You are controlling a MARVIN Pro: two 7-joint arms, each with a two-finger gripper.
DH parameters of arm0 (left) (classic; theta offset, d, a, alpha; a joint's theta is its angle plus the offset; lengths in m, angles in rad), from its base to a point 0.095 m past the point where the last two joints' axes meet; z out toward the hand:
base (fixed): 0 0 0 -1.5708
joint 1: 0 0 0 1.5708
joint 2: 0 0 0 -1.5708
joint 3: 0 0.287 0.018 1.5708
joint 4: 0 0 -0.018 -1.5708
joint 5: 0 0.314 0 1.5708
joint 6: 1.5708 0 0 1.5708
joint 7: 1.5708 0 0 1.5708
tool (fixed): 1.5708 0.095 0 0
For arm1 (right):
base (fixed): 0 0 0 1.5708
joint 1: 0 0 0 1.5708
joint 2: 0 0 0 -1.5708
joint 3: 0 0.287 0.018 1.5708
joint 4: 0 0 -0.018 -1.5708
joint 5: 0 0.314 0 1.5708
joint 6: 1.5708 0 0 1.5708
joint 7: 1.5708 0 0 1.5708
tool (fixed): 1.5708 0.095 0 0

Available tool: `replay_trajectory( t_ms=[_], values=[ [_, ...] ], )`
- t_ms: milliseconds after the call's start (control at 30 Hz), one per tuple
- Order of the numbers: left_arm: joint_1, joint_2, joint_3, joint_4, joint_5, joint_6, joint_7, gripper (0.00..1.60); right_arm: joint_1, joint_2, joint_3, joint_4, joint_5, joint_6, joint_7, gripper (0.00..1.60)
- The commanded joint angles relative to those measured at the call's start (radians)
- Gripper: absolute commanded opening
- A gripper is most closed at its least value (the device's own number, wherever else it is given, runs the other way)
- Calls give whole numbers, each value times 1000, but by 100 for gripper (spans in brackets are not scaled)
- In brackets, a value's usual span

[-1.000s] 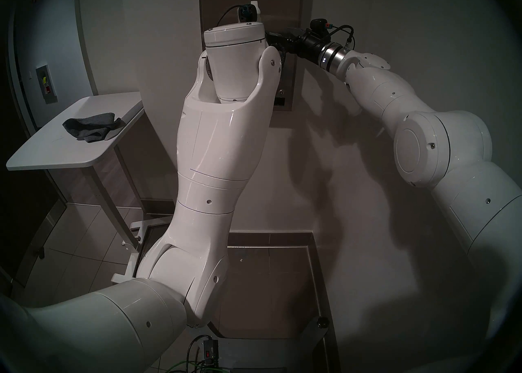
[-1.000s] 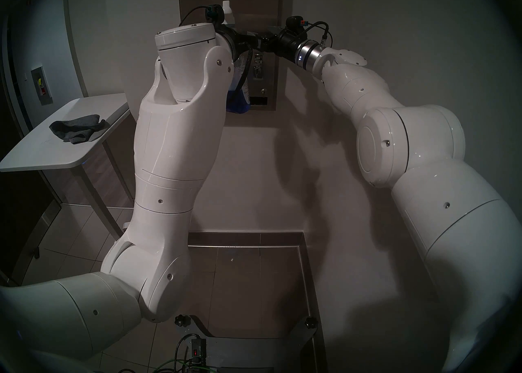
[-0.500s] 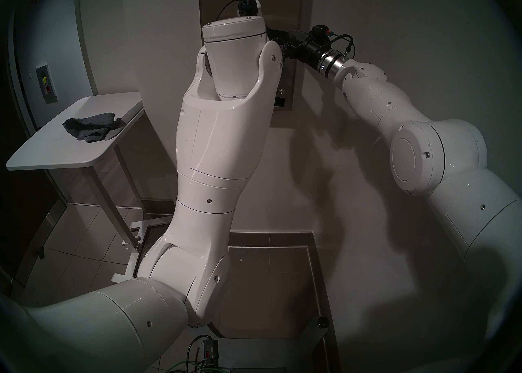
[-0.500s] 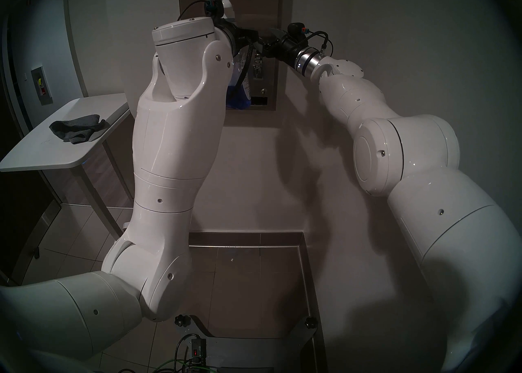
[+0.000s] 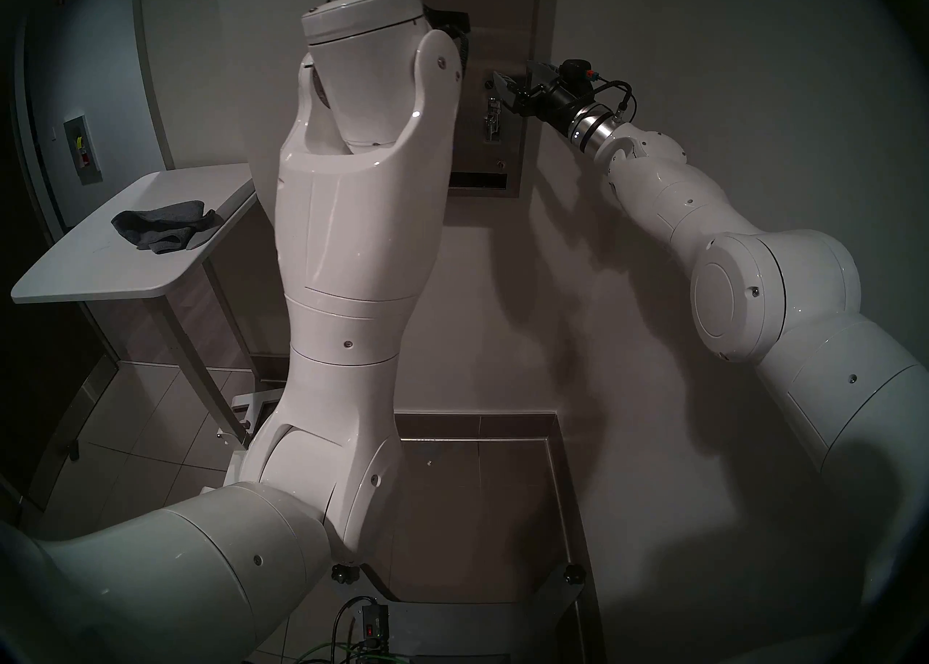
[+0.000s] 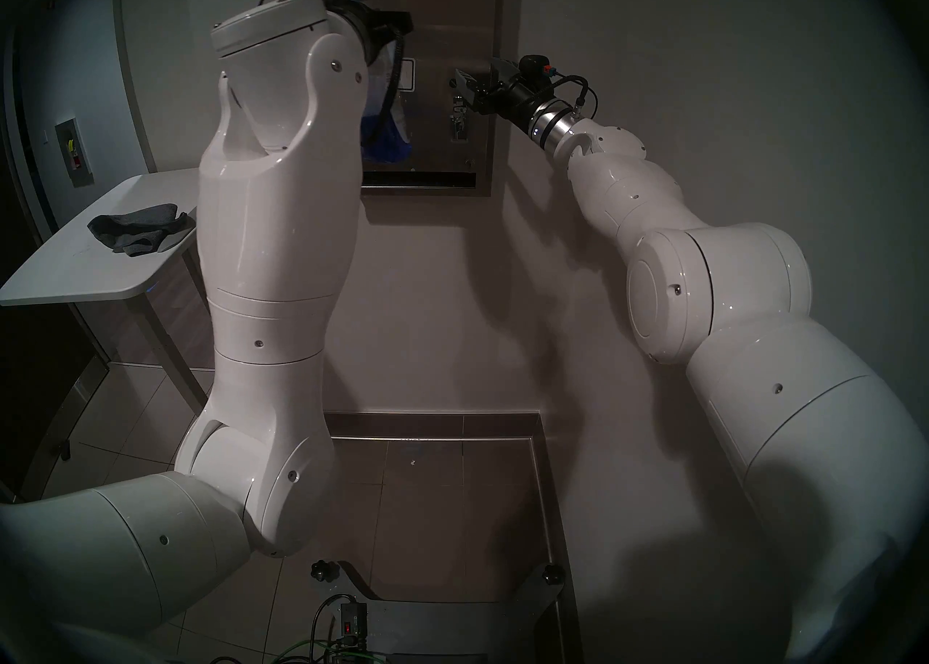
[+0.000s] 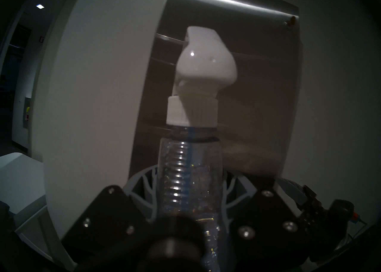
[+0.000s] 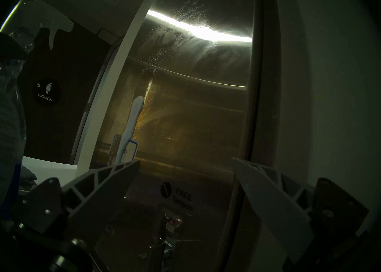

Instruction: Pick up the cleaner bottle and spray the cleaner onto the surface

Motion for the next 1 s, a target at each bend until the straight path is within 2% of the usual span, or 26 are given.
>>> replay_trajectory(
  t_ms=[0, 567, 967],
  values=[
    [-69, 27, -45, -75, 24, -17, 21, 0, 4, 29, 19, -33, 8, -50, -48, 160],
    [-46, 94, -140, -139, 72, 0, 101, 0, -64, 48, 40, -35, 11, -128, -113, 160],
    [28, 149, -238, -142, 109, 23, 161, 0, -101, 42, 52, -46, 17, -182, -144, 160]
  ],
)
